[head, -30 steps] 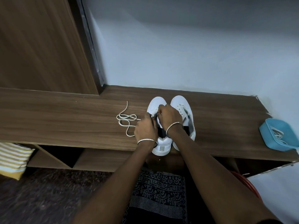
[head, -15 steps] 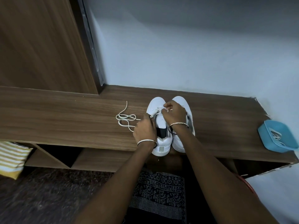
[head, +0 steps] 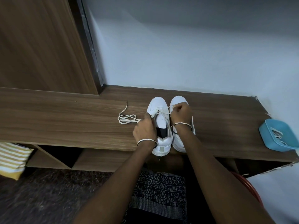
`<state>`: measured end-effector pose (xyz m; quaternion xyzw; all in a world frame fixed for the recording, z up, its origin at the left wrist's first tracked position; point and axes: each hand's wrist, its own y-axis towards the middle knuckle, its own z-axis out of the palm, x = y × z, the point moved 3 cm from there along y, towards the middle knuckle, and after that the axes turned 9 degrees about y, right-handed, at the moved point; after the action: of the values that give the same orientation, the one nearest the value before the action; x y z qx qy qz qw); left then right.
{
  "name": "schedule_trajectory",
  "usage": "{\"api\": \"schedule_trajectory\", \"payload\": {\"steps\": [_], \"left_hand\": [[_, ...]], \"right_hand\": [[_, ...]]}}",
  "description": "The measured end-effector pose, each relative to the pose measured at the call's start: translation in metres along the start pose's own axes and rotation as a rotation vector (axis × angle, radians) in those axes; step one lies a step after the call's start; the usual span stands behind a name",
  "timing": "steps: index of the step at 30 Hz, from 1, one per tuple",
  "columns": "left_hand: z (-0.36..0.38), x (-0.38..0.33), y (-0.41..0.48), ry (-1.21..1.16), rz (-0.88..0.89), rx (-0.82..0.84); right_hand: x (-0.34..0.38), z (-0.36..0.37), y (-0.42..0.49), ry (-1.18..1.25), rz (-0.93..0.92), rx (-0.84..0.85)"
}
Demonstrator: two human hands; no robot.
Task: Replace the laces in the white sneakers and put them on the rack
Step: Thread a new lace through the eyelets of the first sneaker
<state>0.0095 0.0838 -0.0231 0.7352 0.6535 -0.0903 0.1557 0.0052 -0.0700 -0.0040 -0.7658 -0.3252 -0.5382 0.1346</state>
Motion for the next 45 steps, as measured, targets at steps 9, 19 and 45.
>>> {"api": "schedule_trajectory", "payload": {"steps": [9,19,45], "left_hand": [[0.002,0.001,0.001,-0.011,0.002,0.001],[0.0,0.004,0.001,0.016,0.014,0.011],[-0.001,0.004,0.0,0.021,0.053,0.022]], "right_hand": [[0.014,-0.005,-0.015,-0.191,-0.31,0.013],[0.016,0.031,-0.023,-0.741,-0.504,0.245],[0.012,0.033,-0.032,-0.76,-0.472,0.291]]}}
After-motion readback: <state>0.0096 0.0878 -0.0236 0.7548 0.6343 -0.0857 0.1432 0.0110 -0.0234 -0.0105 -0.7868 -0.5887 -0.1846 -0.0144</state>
